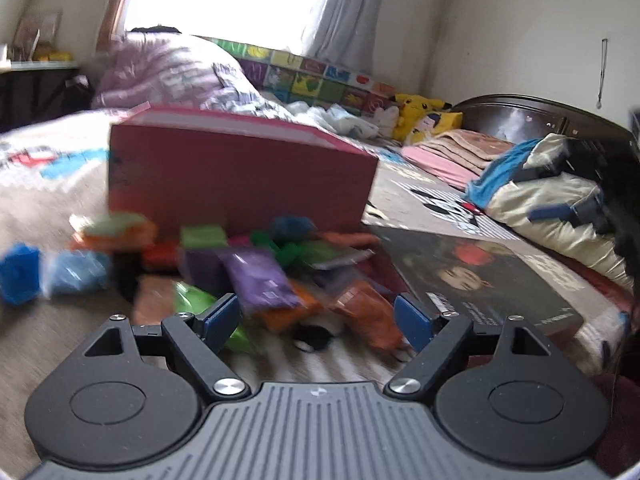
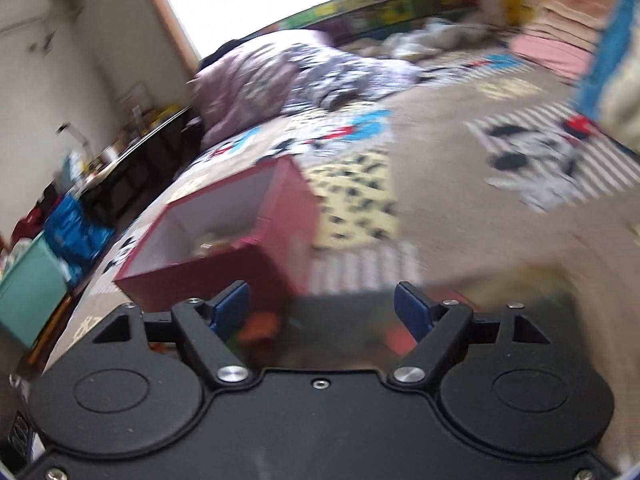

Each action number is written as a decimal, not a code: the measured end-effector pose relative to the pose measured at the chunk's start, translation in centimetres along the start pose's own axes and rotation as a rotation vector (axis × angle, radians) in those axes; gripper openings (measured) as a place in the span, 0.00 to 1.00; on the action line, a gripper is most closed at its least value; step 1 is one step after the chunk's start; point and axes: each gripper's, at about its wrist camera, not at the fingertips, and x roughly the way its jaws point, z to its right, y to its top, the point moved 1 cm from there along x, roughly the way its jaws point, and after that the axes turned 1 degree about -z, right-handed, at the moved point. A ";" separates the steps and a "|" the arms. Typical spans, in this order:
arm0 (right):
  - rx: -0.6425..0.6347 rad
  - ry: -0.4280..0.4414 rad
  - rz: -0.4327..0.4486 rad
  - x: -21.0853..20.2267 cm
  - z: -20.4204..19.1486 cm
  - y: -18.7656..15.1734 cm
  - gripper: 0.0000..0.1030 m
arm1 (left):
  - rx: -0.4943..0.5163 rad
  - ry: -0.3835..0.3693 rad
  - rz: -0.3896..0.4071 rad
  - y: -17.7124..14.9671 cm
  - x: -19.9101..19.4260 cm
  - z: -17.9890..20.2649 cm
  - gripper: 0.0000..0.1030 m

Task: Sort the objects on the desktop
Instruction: 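Move both tools to the edges of the black MEILIYATOU book, then grip opposite edges of the black book with both tools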

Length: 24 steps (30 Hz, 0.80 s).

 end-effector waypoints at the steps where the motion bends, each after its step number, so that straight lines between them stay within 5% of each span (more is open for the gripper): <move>1: 0.016 -0.018 0.011 -0.8 1.0 -0.8 0.82 | -0.006 -0.010 -0.011 -0.2 0.2 0.3 0.82; 12: 0.219 -0.136 0.109 -4.1 8.8 -7.0 0.84 | 0.002 -0.112 -0.085 -0.8 1.5 4.9 0.82; 18: 0.141 -0.240 0.105 -4.5 9.8 -6.9 0.86 | 0.007 -0.135 -0.148 -1.2 3.7 6.8 0.82; 24: 0.153 -0.233 0.059 -3.5 12.1 -7.0 0.88 | -0.009 -0.151 -0.191 -1.5 5.7 8.4 0.82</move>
